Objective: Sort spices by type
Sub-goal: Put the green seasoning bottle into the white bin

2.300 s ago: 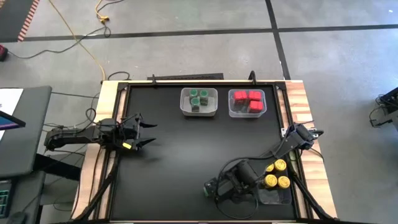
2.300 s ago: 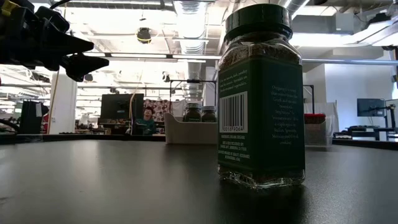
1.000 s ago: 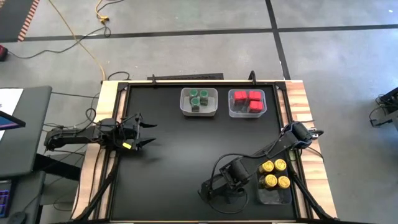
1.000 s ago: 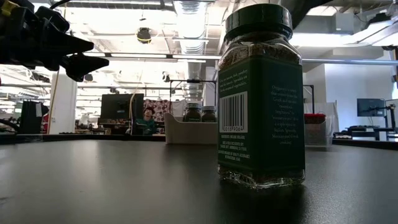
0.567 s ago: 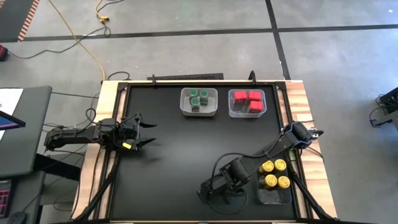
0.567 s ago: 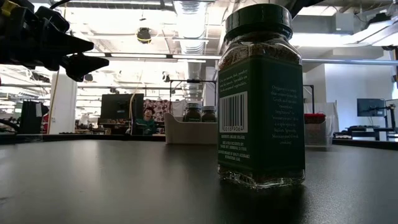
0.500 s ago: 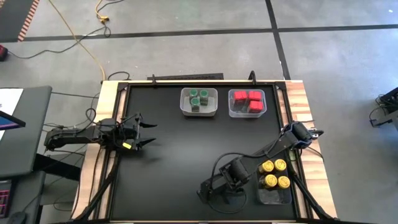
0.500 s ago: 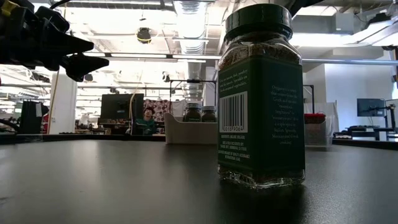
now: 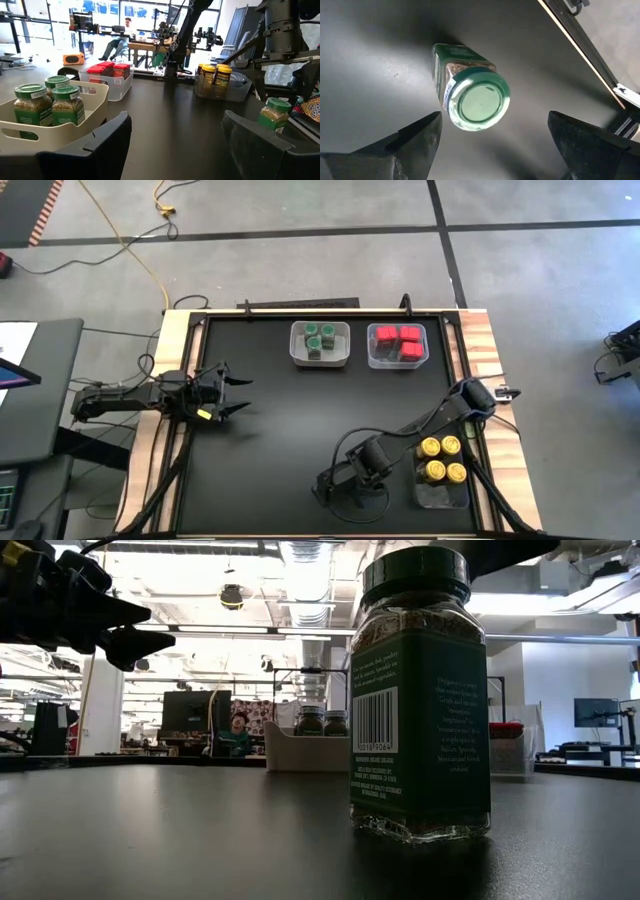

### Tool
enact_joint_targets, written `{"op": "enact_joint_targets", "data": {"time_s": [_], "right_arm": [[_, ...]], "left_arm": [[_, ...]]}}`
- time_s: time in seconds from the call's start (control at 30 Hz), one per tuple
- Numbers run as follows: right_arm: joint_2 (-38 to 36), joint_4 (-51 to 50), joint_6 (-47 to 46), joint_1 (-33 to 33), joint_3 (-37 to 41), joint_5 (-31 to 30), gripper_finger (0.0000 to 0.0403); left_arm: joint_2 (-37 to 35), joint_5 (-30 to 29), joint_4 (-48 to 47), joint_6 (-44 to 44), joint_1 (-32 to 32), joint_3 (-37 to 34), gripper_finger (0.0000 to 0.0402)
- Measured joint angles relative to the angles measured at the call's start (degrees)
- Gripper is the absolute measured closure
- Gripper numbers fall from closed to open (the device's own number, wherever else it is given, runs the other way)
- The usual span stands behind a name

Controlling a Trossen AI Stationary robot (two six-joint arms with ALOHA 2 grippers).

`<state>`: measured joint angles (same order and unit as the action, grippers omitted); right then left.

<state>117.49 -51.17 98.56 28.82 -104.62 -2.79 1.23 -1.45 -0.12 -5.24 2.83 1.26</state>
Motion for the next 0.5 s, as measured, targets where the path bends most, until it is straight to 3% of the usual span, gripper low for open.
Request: {"op": "enact_joint_targets", "data": {"time_s": [0.5], "right_arm": [[0.04,-0.7,-2.97,0.67,0.0,0.02,0.0003]], "left_arm": [[-0.01,0.0,0.02,-0.01,-0.01,0.01,0.0105]]}}
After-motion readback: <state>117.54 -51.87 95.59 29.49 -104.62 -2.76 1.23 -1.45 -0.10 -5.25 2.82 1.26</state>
